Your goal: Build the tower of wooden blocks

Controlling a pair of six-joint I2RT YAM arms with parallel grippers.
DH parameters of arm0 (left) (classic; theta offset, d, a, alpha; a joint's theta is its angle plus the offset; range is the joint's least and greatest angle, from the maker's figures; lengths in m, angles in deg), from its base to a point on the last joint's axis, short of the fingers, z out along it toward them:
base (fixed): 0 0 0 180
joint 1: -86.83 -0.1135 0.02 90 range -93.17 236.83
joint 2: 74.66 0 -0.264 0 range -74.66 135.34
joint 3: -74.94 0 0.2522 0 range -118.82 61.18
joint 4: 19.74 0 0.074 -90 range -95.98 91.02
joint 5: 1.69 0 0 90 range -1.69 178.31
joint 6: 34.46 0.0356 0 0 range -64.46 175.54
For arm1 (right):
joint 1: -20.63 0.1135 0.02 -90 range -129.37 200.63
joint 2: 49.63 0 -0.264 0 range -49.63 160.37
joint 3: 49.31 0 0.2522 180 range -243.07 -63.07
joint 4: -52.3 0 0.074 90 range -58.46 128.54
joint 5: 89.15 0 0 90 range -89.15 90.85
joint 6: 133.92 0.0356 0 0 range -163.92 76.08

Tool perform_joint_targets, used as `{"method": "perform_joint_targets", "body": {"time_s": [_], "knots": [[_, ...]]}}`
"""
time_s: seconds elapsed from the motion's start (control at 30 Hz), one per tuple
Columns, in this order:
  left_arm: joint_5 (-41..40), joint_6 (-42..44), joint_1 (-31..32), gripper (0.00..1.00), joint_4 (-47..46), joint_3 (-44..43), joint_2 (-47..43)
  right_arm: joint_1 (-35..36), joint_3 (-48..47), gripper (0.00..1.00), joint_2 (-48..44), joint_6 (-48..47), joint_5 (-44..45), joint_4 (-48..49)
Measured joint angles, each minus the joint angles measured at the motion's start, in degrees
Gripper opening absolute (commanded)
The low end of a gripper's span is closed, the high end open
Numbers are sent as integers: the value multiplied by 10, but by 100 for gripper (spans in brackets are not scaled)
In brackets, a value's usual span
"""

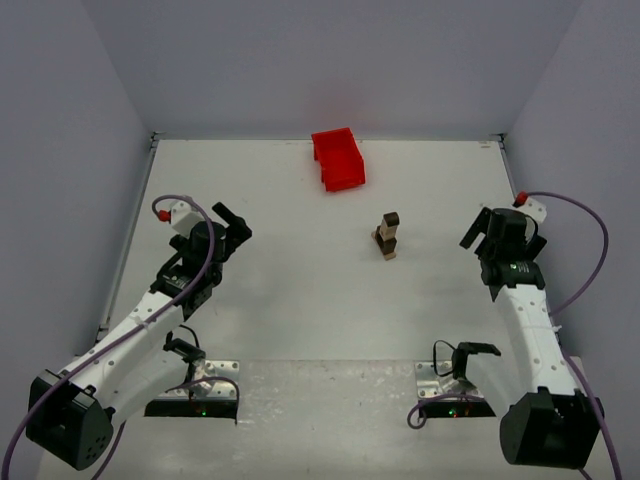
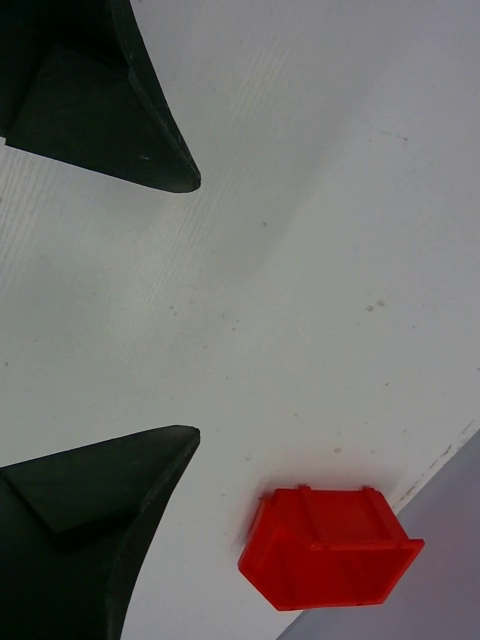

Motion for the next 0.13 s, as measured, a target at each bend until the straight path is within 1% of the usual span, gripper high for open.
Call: {"method": "perform_joint_targets", "body": {"time_s": [0.13], "knots": [[0,0,0,100,0,0,-1,0,12,99,-19,3,7,10]]}}
